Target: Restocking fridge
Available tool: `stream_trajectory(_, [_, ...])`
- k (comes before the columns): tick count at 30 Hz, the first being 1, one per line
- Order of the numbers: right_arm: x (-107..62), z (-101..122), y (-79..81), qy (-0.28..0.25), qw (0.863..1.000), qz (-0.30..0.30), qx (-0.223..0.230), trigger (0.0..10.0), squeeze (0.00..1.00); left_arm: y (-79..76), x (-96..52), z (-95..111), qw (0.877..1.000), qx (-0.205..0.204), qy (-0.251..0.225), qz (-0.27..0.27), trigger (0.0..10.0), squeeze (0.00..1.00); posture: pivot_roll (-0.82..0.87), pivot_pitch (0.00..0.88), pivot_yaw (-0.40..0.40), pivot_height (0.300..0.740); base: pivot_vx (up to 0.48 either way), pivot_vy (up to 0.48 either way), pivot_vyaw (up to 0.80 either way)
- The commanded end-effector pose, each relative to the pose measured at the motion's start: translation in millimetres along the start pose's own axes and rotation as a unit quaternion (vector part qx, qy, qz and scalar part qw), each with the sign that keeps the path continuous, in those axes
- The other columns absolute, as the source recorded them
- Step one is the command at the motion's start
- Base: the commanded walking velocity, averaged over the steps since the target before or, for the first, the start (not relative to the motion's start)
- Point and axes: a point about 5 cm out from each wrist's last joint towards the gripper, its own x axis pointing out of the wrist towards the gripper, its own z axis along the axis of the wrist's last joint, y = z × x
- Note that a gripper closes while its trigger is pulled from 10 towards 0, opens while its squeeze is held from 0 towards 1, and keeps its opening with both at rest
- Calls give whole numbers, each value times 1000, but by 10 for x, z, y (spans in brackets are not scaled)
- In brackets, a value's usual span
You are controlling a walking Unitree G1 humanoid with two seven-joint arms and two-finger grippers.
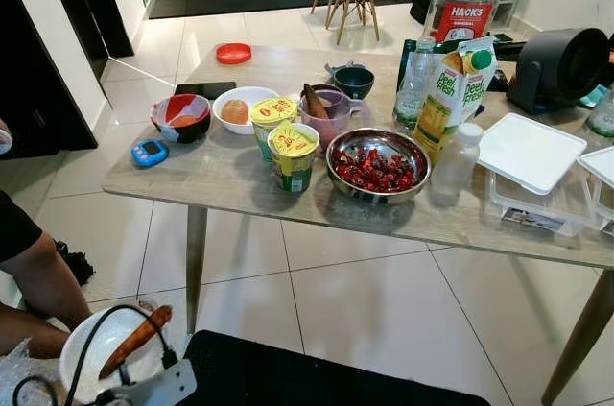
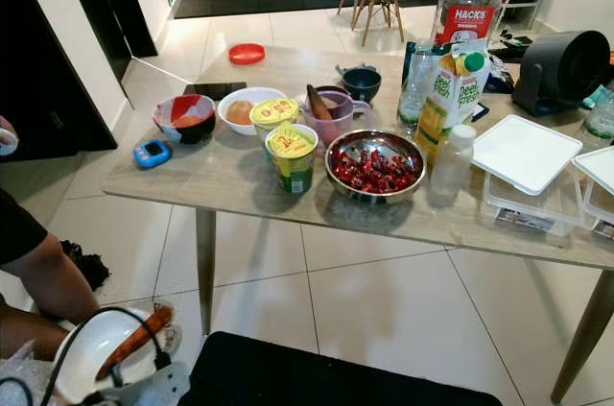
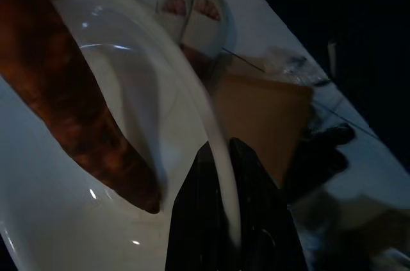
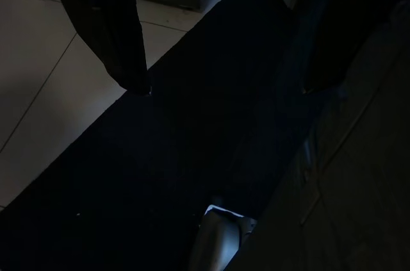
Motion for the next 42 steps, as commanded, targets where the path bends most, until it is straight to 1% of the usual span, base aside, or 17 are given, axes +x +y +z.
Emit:
stream_trajectory(1, [21,194,25,-35,999,-1,1,10000,0,-130,-16,-69,997,-75,22,-4,10000,0,-40,34,21,740,0,0,0])
stream_trajectory(2, [23,201,28,-35,999,-1,1,10000,0,-178,-27,-110,993,-114,33,-6,10000,0,-37,32,18,740,0,0,0])
stream_trajectory(3, [23,204,29,-36,999,-1,1,10000,0,-208,-34,-135,990,-139,39,-7,10000,0,-37,32,18,740,0,0,0])
stream_trajectory(4, [23,204,29,-36,999,-1,1,10000,0,-208,-34,-135,990,-139,39,-7,10000,0,-37,32,18,740,0,0,0])
stream_trajectory(6, [25,222,32,-38,999,-1,3,10000,0,-306,-58,-210,974,-217,62,-10,10000,0,-38,28,15,740,0,0,0])
stream_trajectory(7, [26,230,31,-40,999,-1,4,10000,0,-339,-66,-231,968,-241,69,-11,10000,0,-38,28,15,740,0,0,0])
stream_trajectory(8, [26,230,31,-40,999,-1,4,10000,0,-339,-66,-231,968,-241,69,-11,10000,0,-38,28,15,740,0,0,0])
stream_trajectory(9, [26,249,26,-43,999,-3,7,10000,0,-418,-85,-271,962,-258,80,-18,10000,0,-38,25,12,740,0,0,0])
stream_trajectory(10, [26,266,22,-46,999,-4,10,10000,0,-487,-104,-304,959,-266,90,-26,10000,0,-38,25,12,740,0,0,0])
stream_trajectory(11, [26,266,22,-46,999,-4,10,10000,0,-487,-104,-304,959,-266,90,-26,10000,0,-38,25,12,740,0,0,0])
stream_trajectory(12, [26,276,16,-48,999,-5,12,10000,0,-533,-116,-323,957,-270,97,-31,10000,0,-39,22,9,740,0,0,0])
stream_trajectory(14, [24,286,4,-50,999,-7,14,10000,0,-695,-161,-368,949,-291,114,-51,10000,0,-40,20,10,740,0,0,0])
stream_trajectory(15, [24,287,0,-50,999,-8,15,10000,0,-726,-169,-373,946,-298,118,-53,10000,0,-40,17,6,740,0,0,0])
stream_trajectory(20, [22,292,-10,-48,999,-10,11,10000,0,-788,-174,-330,940,-313,116,-65,10000,0,-37,15,1,740,0,0,0])
stream_trajectory(23, [23,287,-9,-46,999,-10,10,10000,0,-818,-169,-274,942,-308,107,-78,10000,0,-37,16,2,740,0,0,0])
stream_trajectory(31, [28,252,17,-41,999,-10,17,10000,0,-899,-186,-248,942,-304,105,-96,10000,0,-35,22,2,740,0,0,0])
stream_trajectory(42, [29,244,19,-36,999,-11,15,10000,0,-944,-196,-230,942,-301,101,-107,10000,0,-34,17,1,740,0,0,0])
